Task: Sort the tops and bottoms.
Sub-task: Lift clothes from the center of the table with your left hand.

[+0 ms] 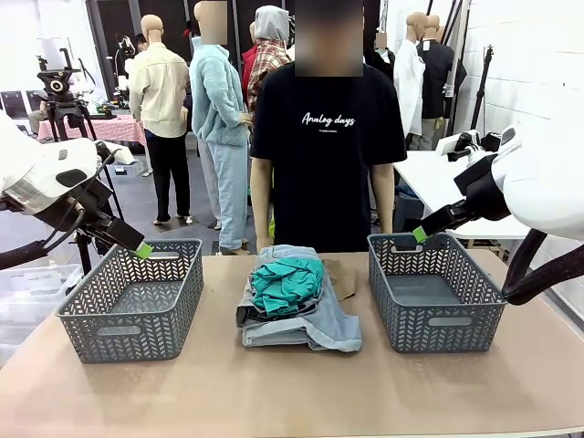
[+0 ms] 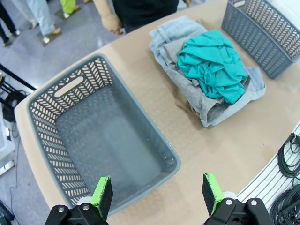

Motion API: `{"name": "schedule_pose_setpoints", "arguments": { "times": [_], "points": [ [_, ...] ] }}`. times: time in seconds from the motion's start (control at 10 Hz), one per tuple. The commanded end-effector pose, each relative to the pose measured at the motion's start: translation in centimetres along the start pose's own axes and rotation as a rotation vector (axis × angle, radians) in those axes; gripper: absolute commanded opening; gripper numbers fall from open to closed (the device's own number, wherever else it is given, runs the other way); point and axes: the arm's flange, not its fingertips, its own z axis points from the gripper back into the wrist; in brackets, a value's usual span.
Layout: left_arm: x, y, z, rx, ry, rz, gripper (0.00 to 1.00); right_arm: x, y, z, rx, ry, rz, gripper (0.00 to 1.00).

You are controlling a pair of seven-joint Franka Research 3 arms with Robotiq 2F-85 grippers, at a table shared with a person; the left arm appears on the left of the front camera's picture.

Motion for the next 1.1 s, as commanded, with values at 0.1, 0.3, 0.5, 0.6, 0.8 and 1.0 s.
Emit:
{"name": "schedule_pose_setpoints", "arguments": {
  "times": [0.1, 0.3, 0.5, 0.6, 0.8, 1.0],
  "points": [
    [-0.1, 0.1, 0.2, -0.011, -0.003, 0.0, 1.0, 0.0, -0.1, -0.1, 0.009, -0.008, 0.003, 1.0],
    [-0.1, 0.1, 0.2, -0.011, -0.003, 0.0, 1.0, 0.0, -0.1, -0.1, 0.009, -0.008, 0.003, 1.0],
    [-0.1, 0.1, 0.2, -0.011, -0.003, 0.0, 1.0, 0.0, -0.1, -0.1, 0.009, -0.008, 0.003, 1.0],
    [-0.1, 0.1, 0.2, -0.011, -0.003, 0.0, 1.0, 0.0, -0.1, -0.1, 0.009, -0.008, 0.003, 1.0],
    [-0.1, 0.1, 0.2, -0.011, -0.003, 0.0, 1.0, 0.0, -0.1, -0.1, 0.009, -0.008, 0.003, 1.0],
    [1.3, -0.2, -1.6, -0.01, 0.015, 0.015, 1.0, 0.0, -0.1, -0.1, 0.009, -0.008, 0.003, 1.0]
  ]
}}
